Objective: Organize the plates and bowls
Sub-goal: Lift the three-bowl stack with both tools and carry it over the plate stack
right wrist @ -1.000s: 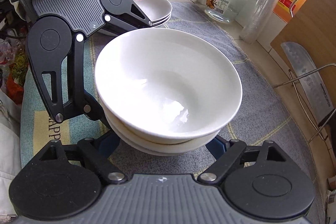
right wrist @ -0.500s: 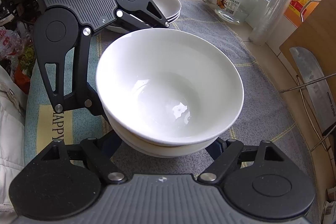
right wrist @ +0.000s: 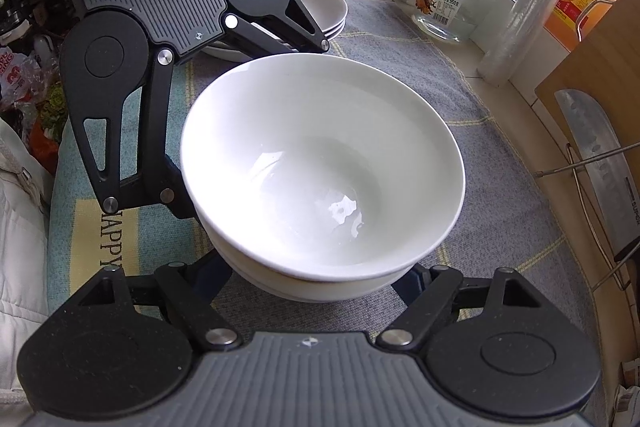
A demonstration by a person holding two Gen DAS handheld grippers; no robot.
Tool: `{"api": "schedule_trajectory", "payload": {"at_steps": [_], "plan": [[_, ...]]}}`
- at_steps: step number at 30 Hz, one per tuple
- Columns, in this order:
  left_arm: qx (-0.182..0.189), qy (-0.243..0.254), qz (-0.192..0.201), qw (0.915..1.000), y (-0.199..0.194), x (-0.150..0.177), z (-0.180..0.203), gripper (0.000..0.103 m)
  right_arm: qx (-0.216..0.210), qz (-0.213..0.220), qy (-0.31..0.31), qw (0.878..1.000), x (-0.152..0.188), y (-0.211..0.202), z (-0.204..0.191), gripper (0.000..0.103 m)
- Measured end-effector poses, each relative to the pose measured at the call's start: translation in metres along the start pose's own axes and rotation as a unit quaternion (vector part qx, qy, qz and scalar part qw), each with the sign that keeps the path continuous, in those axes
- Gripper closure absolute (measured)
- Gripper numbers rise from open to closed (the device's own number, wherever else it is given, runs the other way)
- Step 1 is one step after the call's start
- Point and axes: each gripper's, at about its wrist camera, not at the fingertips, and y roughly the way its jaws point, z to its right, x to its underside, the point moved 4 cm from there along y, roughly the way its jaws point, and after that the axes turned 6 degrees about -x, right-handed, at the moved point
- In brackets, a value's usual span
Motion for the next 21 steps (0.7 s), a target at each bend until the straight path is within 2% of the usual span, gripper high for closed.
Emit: {"api": "schedule_trajectory", "payload": {"at_steps": [12,21], "plan": [[0.001,-0.01,-0.006,0.9999,-0.006,0.0,0.004,0.023,-0.001,-0.004,-0.006,1.0,-0.002,-0.006,-0.008,0.017],[-0.013,-0.02,0.0,0.9997,-0.029,0.001,0.002,0.023,0.003,0.002,-0.024,1.0,-0.016,-0.018,-0.017,0.017]]}}
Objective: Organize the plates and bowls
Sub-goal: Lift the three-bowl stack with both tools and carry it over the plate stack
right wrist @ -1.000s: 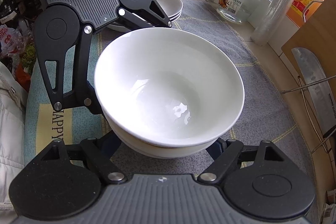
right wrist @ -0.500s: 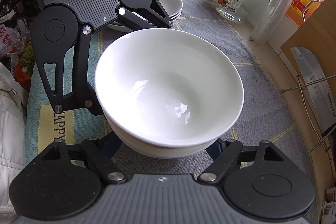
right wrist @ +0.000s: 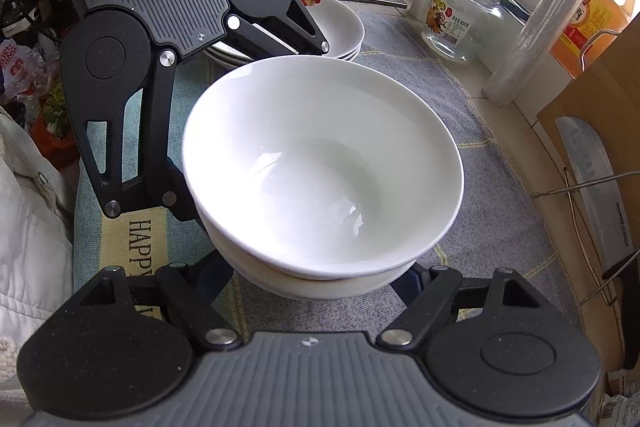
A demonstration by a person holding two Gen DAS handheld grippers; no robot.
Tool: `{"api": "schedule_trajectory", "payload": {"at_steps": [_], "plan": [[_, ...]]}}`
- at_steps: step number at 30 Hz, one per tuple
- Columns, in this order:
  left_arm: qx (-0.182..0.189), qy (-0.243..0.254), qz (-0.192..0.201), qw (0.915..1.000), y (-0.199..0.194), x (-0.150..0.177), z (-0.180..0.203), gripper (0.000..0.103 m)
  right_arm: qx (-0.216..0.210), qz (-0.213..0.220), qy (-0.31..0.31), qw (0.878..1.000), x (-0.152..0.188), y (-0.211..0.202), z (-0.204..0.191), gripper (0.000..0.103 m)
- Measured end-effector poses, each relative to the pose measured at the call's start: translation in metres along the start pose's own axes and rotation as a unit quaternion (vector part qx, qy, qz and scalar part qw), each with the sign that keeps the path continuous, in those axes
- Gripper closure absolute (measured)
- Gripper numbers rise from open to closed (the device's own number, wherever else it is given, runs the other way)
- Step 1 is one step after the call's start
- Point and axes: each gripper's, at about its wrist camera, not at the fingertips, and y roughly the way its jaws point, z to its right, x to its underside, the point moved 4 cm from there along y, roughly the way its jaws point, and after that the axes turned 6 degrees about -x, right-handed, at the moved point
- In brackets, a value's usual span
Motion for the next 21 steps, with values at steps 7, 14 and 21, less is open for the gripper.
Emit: {"api": "schedule_trajectory", "payload": {"at_steps": [7,14,21], "plan": [[-0.019,-0.013,0.006,0.9997,-0.023,0.009,-0.008,0.023,0.002,0.004,-0.026,1.0,-0.022,0.0,-0.011,0.017],[-0.039,-0.028,0.003,0.9988,-0.047,0.03,-0.025,0.023,-0.001,0.011,-0.053,0.999,-0.056,0.01,-0.022,0.017],[-0.069,-0.042,0.003,0.9967,-0.072,0.056,-0.053,0.023,-0.004,0.02,-0.08,0.997,-0.101,0.025,-0.027,0.017]]}}
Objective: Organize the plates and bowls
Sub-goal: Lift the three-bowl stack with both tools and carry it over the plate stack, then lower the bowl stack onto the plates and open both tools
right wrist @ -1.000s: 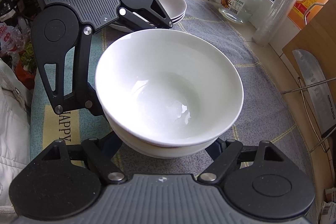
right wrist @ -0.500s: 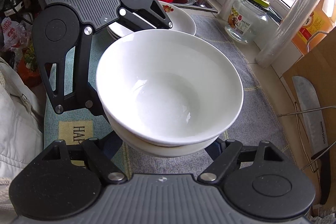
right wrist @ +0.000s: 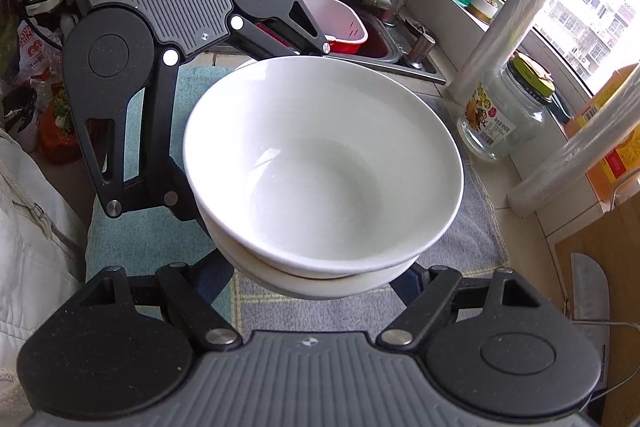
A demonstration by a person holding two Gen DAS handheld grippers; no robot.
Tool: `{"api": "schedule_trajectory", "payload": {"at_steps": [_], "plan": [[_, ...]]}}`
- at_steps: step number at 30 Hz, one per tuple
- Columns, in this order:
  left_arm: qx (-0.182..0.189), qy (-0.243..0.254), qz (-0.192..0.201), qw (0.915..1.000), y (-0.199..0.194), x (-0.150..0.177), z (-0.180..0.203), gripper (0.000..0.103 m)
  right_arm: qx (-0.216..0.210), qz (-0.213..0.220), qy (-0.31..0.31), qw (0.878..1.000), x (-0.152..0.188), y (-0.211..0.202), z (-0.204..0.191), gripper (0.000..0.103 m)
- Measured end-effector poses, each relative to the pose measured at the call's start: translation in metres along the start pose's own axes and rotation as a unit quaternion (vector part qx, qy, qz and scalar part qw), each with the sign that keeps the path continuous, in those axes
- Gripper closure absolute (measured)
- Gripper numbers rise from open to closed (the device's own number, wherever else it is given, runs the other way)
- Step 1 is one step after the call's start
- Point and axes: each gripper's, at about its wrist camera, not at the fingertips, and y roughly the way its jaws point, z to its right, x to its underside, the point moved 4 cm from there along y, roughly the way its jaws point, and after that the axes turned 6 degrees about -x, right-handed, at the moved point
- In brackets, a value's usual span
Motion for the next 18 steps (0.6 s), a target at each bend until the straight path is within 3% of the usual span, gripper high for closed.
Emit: {"api": "schedule_trajectory", "payload": {"at_steps": [9,18], "plan": [[-0.031,-0.02,-0.006,0.9993,-0.007,0.026,-0.045,0.023,-0.005,0.001,-0.03,1.0,-0.045,0.031,0.011,0.017],[-0.039,-0.031,-0.022,0.9985,0.002,0.045,-0.07,0.023,-0.021,-0.005,-0.026,0.999,-0.062,0.06,0.021,0.018]]}}
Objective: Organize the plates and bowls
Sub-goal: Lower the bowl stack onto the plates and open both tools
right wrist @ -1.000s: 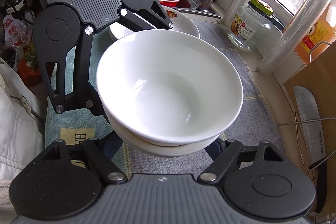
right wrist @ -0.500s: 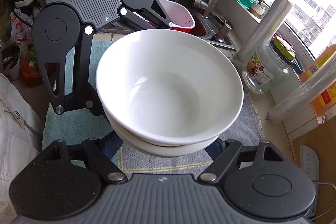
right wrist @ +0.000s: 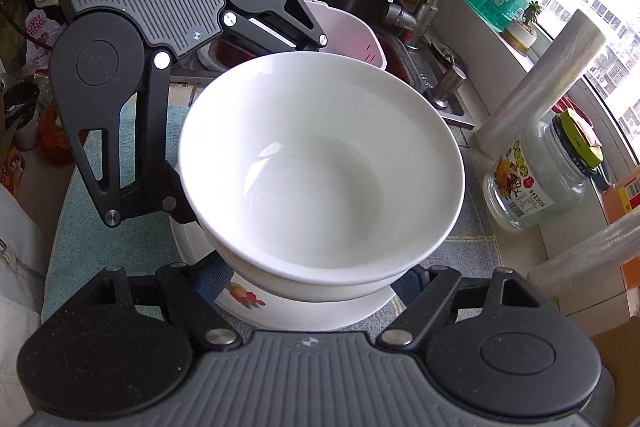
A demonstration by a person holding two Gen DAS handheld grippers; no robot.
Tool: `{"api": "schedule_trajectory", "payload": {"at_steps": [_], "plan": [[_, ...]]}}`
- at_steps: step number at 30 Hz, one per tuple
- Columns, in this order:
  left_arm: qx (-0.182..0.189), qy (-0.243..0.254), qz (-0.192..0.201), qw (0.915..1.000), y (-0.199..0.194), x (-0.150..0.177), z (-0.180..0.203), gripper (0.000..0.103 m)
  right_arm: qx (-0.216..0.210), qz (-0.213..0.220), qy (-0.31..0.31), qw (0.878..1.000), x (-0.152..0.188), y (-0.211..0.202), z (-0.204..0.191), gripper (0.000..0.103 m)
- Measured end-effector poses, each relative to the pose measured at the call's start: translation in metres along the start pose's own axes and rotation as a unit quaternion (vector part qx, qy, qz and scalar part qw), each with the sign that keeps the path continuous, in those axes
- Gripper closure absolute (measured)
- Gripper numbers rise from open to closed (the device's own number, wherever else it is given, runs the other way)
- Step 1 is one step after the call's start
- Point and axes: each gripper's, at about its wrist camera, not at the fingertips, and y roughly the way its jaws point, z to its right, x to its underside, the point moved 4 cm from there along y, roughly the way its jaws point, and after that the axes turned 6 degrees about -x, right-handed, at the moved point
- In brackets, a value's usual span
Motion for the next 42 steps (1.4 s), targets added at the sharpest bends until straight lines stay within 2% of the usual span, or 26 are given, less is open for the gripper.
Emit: {"api": "schedule_trajectory", "payload": {"at_steps": [18,25,26,29,36,40,42], "plan": [[0.002,0.0,-0.024,0.9997,0.021,0.01,-0.014,0.023,-0.018,-0.006,0.021,1.0,-0.005,0.026,0.008,0.018],[0.004,-0.016,-0.01,0.9998,0.023,0.013,-0.019,0.021,-0.008,-0.001,0.026,1.0,-0.006,0.025,0.009,0.017],[0.001,-0.015,-0.008,0.9999,0.022,0.014,-0.018,0.02,-0.011,0.002,0.031,0.999,-0.005,0.024,0.01,0.016],[-0.012,-0.015,-0.001,0.9998,0.022,0.016,-0.015,0.008,-0.007,0.01,0.034,0.999,-0.006,0.023,0.008,0.0],[-0.022,-0.076,0.009,0.9968,0.01,0.032,-0.017,0.006,0.02,0.017,0.051,0.998,0.007,0.011,-0.003,0.0],[-0.038,-0.14,0.033,0.9888,-0.011,0.042,-0.018,0.003,0.05,0.026,0.096,0.994,0.021,-0.009,-0.007,0.0],[-0.06,-0.167,0.042,0.9832,-0.022,0.046,-0.013,0.003,0.068,0.029,0.136,0.988,0.029,-0.02,-0.012,0.0]]}}
